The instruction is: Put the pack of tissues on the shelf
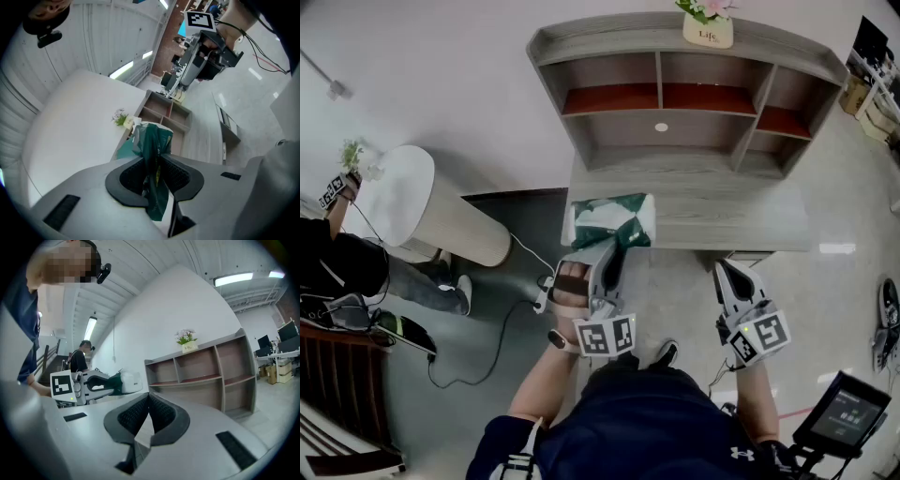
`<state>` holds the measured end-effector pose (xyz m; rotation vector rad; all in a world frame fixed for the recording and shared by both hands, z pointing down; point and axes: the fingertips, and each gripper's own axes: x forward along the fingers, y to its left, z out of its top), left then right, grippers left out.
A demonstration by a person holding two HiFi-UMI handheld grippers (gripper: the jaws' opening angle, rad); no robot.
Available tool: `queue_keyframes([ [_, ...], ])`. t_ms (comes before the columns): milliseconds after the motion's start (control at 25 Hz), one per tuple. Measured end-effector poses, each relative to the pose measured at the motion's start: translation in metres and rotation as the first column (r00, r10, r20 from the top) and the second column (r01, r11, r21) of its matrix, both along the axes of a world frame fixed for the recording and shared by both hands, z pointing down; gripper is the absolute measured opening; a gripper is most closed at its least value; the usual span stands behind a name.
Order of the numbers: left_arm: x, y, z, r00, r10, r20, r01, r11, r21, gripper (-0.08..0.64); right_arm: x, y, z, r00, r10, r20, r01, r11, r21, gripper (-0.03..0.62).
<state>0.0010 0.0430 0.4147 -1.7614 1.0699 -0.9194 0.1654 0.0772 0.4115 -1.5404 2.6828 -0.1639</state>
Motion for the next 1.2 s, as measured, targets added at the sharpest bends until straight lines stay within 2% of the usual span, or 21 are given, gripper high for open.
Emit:
queue_keyframes([
  [120,-0.009,-0.003,-0.007,1.0,-0.006,-0.003,0.006,1.0,0.013,0.098,0.001,-0.003,0.0,1.0,0.005,0.019,-0.004,1.0,-0.015,0.009],
  [280,-0.014,-0.004,-0.009,1.0,-0.003,0.005,0.003,0.999,0.033,0.098,-0.003,-0.013,-0.006,1.0,0.005,0.019,-0.006,1.0,0.01,0.008],
  [640,-0.043,0.033,-0.03,1.0,0.017,-0.002,-0.016,0.998,0.054,0.098,-0.027,0.02,-0.036,0.999,0.052,0.001,-0.052,0.996,0.066,0.009],
  [1040,-0.036,0.041,-0.034,1.0,-0.03,-0.004,0.03,0.997,0.066,0.098,-0.001,0.024,-0.05,0.982,0.114,-0.151,-0.091,0.984,0.155,0.009],
  [1200,-0.03,0.047,-0.031,0.999,-0.055,0.004,0.054,0.996,0.067,0.098,0.008,0.021,-0.045,0.977,0.106,-0.186,-0.076,0.984,0.162,0.009],
])
